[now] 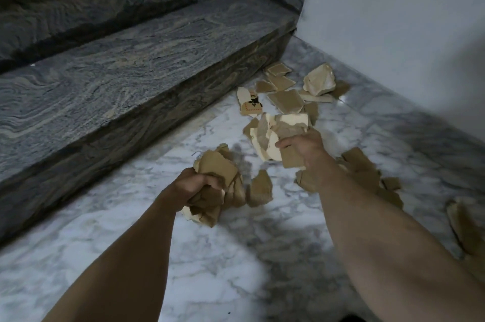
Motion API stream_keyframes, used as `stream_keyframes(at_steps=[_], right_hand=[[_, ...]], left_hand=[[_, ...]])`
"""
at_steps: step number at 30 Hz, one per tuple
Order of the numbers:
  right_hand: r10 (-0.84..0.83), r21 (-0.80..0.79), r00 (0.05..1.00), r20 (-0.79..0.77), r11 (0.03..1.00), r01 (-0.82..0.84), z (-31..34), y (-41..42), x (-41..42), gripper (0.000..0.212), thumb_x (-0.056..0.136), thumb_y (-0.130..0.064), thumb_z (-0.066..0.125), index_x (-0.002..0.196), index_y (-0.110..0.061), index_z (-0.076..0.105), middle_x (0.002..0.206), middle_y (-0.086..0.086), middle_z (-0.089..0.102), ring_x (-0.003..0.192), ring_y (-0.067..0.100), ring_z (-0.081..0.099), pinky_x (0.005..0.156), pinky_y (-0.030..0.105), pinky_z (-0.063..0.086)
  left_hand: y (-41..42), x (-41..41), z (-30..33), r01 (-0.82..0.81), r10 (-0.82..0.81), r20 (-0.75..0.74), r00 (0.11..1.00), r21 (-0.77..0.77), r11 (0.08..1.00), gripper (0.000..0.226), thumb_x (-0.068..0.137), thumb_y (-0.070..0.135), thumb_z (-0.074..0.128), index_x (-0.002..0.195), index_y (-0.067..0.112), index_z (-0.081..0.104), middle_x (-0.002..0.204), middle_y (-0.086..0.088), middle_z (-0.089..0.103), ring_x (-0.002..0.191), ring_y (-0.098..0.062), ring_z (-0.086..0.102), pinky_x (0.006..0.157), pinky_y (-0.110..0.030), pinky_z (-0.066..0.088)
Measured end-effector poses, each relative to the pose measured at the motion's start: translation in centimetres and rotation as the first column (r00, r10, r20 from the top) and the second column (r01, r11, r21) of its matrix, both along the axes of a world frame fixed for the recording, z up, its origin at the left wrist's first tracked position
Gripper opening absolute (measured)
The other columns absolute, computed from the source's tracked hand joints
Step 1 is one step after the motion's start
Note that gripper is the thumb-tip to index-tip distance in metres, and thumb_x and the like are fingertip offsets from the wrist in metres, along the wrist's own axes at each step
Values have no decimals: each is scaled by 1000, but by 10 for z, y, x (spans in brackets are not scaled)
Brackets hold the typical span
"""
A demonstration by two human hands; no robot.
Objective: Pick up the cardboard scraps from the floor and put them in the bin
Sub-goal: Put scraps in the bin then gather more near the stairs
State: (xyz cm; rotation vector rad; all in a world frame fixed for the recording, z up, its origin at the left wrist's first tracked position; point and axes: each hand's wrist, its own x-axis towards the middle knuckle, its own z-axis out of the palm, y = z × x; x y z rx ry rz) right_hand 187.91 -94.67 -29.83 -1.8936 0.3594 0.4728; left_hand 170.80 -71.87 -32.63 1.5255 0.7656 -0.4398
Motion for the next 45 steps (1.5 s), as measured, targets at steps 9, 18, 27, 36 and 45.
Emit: stream_keyframes(at_steps=[9, 18, 27, 36, 45], right_hand=[[-87, 44, 996, 7, 995, 87, 5, -12, 25, 71, 48, 0, 91, 113, -6, 63, 109, 6, 68, 98, 25, 64, 79, 32, 56], [53, 33, 992, -115, 998, -50, -10, -9, 29, 77, 43, -12, 94, 112, -4, 60, 110, 9, 68, 98, 29, 64, 84, 44, 59], [174, 146, 978, -112, 977, -157, -19, 9, 54, 70, 50, -5, 92, 113, -7, 61, 114, 6, 69, 99, 25, 64, 73, 29, 51], [451, -271, 851, -269, 812, -517, -36, 64, 50, 108, 59, -8, 89, 144, -6, 22, 142, 14, 46, 131, 34, 47, 101, 44, 48], [373, -471, 906, -203, 774, -424, -42, 65, 37, 76, 58, -20, 89, 122, -11, 50, 131, 13, 48, 124, 33, 48, 97, 41, 49]], left_hand=[[-93, 51, -16, 377, -384, -35, 923, 290, 880, 79, 43, 40, 88, 113, 17, 61, 108, -2, 71, 99, -24, 67, 85, -37, 58], [-131, 50, -15, 360, -281, -226, 933, 563, 744, 71, 64, 33, 81, 126, 16, 50, 117, -8, 44, 108, -34, 57, 91, -44, 53], [-87, 54, -6, 123, -10, -212, 977, 528, 841, 72, 43, 44, 81, 107, 20, 57, 101, -1, 68, 92, -23, 64, 76, -33, 56], [-29, 45, -34, -210, 353, -209, 912, 501, 840, 41, 70, 36, 81, 96, 10, 60, 85, -8, 66, 75, -23, 63, 62, -31, 53], [-23, 73, -17, 55, 167, -314, 935, 593, 803, 59, 65, 42, 79, 106, 11, 49, 118, -10, 42, 119, -33, 44, 73, -37, 43]])
